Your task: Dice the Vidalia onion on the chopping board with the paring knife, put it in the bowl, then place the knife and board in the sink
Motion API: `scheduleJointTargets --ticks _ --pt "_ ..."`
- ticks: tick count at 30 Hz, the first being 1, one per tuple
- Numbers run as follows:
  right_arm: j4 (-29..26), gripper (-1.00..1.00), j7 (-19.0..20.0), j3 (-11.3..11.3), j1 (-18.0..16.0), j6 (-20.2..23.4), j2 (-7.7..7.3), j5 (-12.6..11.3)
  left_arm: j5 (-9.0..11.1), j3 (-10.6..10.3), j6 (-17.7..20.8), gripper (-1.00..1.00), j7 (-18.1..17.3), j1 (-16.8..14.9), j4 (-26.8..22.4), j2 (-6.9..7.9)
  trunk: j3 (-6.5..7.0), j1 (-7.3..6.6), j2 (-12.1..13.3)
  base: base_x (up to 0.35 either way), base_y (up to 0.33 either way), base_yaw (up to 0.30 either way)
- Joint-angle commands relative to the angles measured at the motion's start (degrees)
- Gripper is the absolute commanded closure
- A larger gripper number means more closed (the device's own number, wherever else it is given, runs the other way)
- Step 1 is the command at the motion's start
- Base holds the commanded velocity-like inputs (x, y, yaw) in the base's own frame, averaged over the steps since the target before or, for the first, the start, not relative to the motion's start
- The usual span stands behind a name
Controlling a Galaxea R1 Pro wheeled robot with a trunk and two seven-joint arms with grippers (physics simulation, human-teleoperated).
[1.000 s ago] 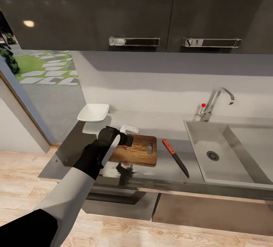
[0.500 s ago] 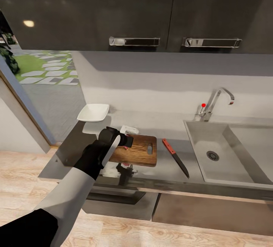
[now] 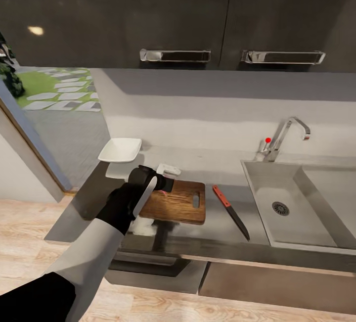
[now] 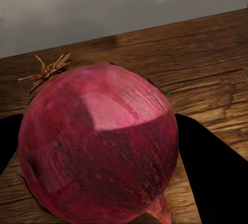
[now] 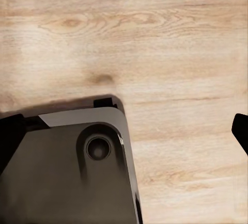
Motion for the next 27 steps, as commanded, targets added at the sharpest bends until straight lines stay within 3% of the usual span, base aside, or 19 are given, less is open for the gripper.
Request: scheduleJointTargets --ticks 1,27 --pt "0.0 -1.00 -0.2 0.5 0.0 -0.1 0.00 -0.3 0.4 0.0 0.2 1.00 0.2 -0.1 0.0 0.03 -0.10 0.04 -0.1 0.085 0.000 0.000" --pt "0.0 -1.00 -0.1 0.5 0.0 -0.1 0.09 -0.3 0.4 -0.1 0.2 1.00 0.2 0.0 1.8 0.01 -0.26 0.04 -0.1 0.008 0.000 0.000"
